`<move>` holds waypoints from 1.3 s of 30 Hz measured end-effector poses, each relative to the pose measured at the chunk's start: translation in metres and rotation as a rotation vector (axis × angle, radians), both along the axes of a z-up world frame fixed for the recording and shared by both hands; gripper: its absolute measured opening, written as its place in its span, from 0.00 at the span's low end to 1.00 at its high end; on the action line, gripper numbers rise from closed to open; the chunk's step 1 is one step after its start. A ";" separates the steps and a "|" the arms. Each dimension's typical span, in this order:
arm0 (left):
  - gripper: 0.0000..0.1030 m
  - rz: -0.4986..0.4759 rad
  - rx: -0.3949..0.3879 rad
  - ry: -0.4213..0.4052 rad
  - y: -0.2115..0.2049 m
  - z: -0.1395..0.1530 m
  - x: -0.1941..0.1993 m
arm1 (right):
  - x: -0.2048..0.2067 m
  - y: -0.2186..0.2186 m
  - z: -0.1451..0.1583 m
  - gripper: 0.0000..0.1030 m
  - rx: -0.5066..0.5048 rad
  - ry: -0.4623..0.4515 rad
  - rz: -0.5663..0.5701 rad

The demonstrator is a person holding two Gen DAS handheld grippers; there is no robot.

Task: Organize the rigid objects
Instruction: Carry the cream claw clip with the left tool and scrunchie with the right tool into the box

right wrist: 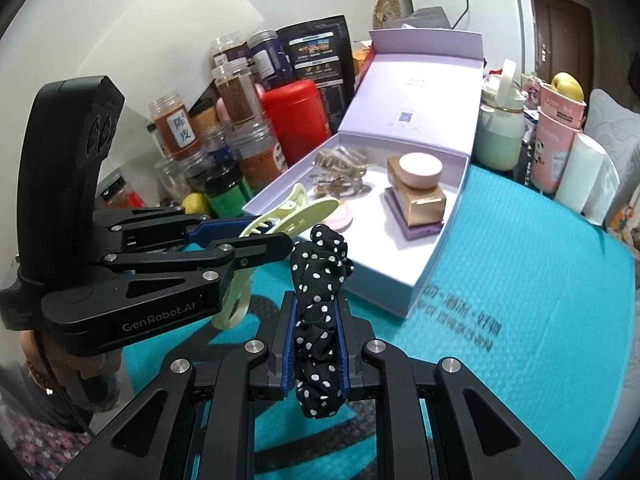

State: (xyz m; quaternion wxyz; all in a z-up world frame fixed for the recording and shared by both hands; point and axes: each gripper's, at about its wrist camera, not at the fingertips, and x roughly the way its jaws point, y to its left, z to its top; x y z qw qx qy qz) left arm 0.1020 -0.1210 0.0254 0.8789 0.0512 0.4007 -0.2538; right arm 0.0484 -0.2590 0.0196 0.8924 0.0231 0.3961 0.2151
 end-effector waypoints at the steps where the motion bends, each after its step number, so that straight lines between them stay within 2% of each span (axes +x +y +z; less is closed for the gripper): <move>1: 0.20 0.002 0.000 0.000 -0.001 0.000 0.003 | 0.003 -0.001 0.000 0.16 0.000 0.000 0.002; 23: 0.20 0.049 -0.013 -0.021 -0.017 0.004 0.069 | 0.074 -0.022 0.007 0.17 -0.026 -0.050 0.052; 39: 0.20 0.074 0.002 0.009 -0.021 -0.017 0.113 | 0.114 -0.021 -0.005 0.17 -0.048 -0.053 0.070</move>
